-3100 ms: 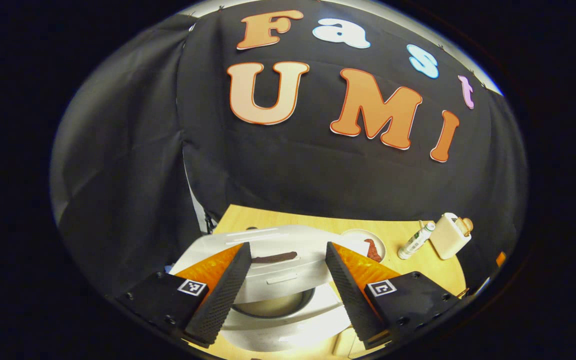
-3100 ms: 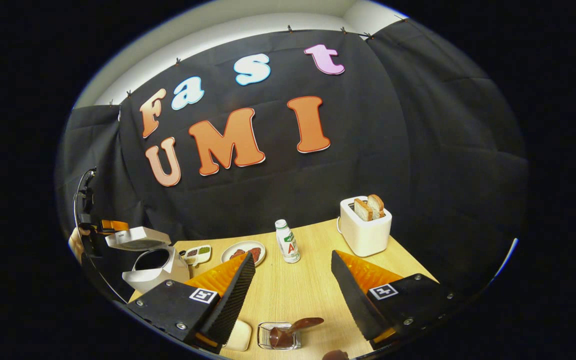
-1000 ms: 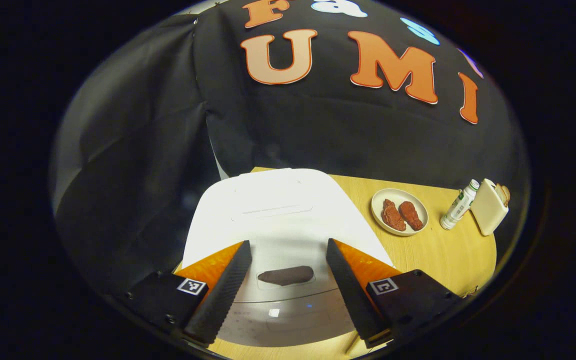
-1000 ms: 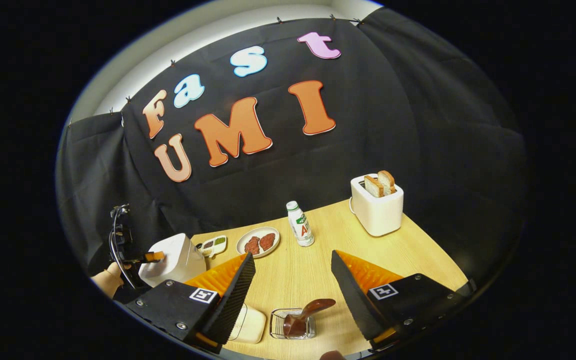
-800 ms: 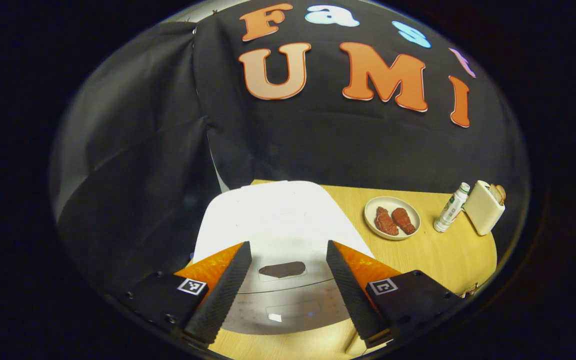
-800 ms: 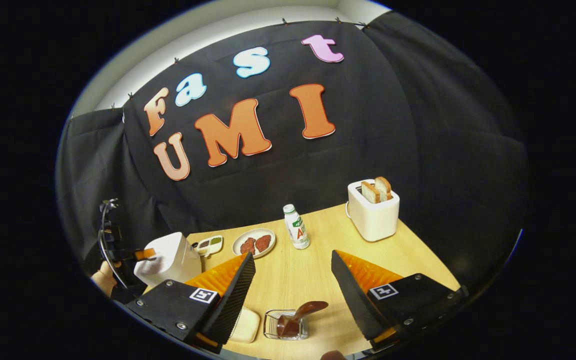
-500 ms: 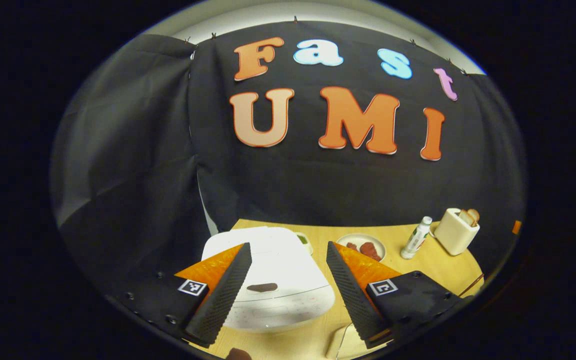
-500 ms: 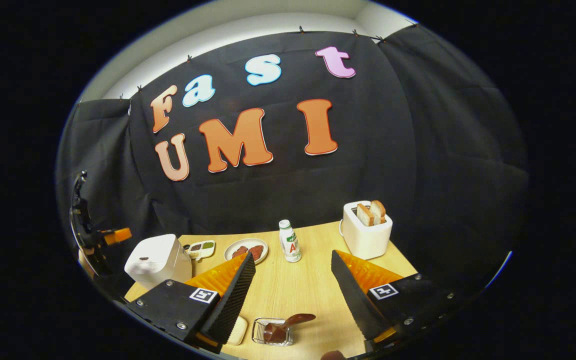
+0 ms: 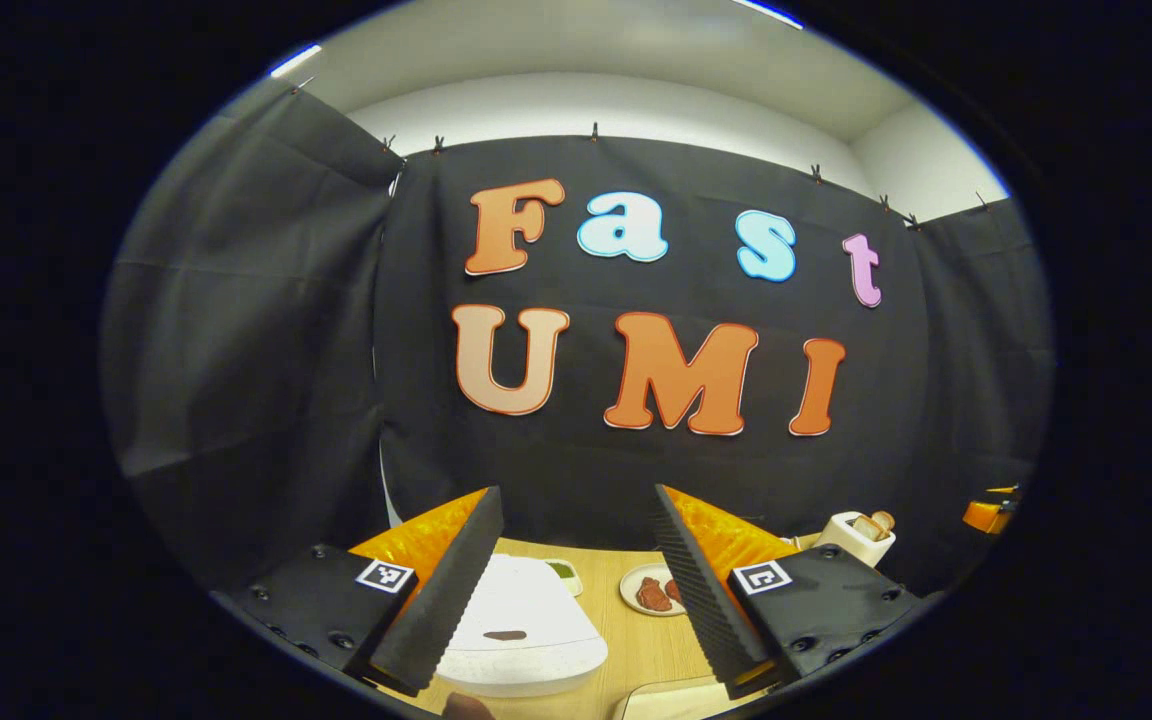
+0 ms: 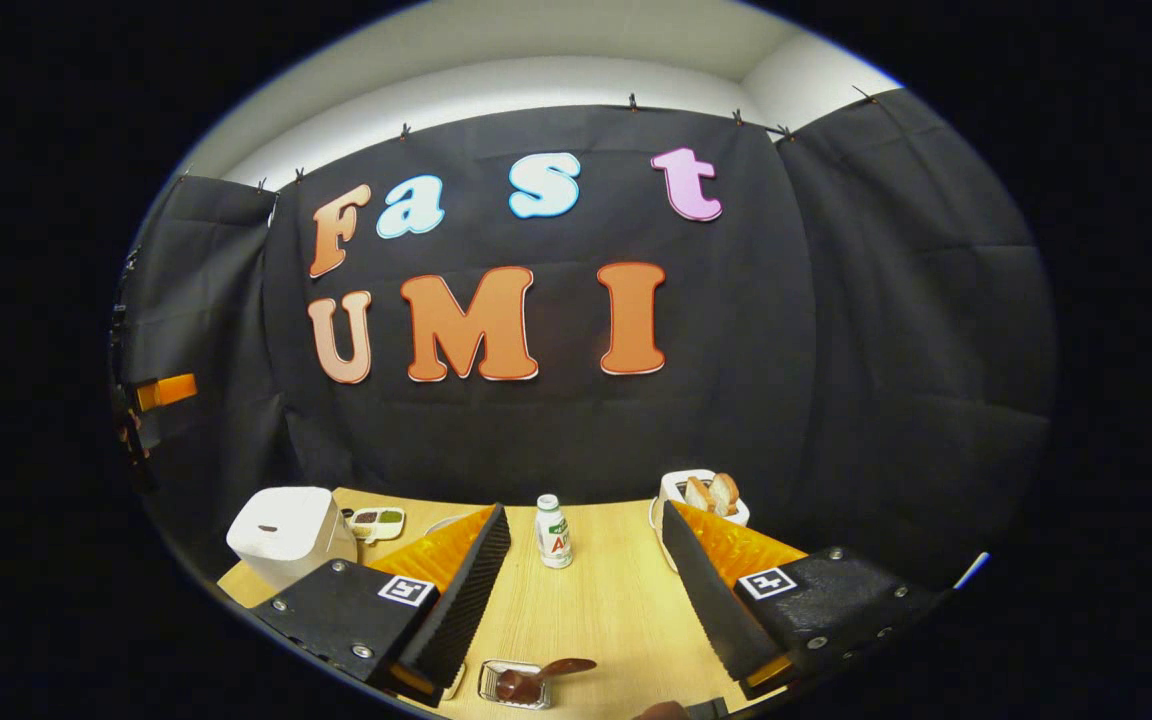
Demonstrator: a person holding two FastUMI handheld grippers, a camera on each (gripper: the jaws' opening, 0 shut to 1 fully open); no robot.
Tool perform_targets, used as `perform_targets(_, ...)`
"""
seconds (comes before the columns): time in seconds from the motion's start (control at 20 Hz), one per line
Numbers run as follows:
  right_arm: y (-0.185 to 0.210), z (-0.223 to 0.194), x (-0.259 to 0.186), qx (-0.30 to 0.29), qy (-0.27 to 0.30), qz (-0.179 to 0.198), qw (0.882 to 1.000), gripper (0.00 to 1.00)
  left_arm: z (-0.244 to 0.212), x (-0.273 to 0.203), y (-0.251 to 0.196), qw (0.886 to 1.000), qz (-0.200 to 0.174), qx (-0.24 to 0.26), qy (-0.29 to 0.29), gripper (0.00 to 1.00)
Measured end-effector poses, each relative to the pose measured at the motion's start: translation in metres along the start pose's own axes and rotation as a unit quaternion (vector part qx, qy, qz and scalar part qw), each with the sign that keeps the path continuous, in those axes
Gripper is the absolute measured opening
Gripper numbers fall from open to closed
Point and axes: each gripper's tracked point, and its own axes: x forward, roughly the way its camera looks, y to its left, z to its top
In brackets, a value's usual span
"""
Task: Close the left gripper, press the button to open the rice cooker; take a wooden spoon from the chopstick holder with the right hand, scoop a spoonful of rice and pour it into the rice cooker, then put the wooden spoon back into the chopstick holder.
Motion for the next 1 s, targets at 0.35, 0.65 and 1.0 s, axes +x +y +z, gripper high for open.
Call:
perform_targets(0.35,0.01,0.019,-0.008,-0.022,-0.04,0.009,0.999,0.95,0.016,-0.011,0.008,1.0,0.011,-0.013,-0.016,1.0)
perform_targets(0.65,0.025,0.03,-0.012,-0.029,-0.064,0.028,0.997,0.95,0.021,-0.018,0.012,0.999,0.02,-0.016,-0.022,1.0)
perform_targets(1.0,0.023,0.037,-0.014,-0.013,-0.075,0.023,0.997,1.0,0.025,-0.016,0.016,0.999,0.023,-0.009,-0.021,0.98)
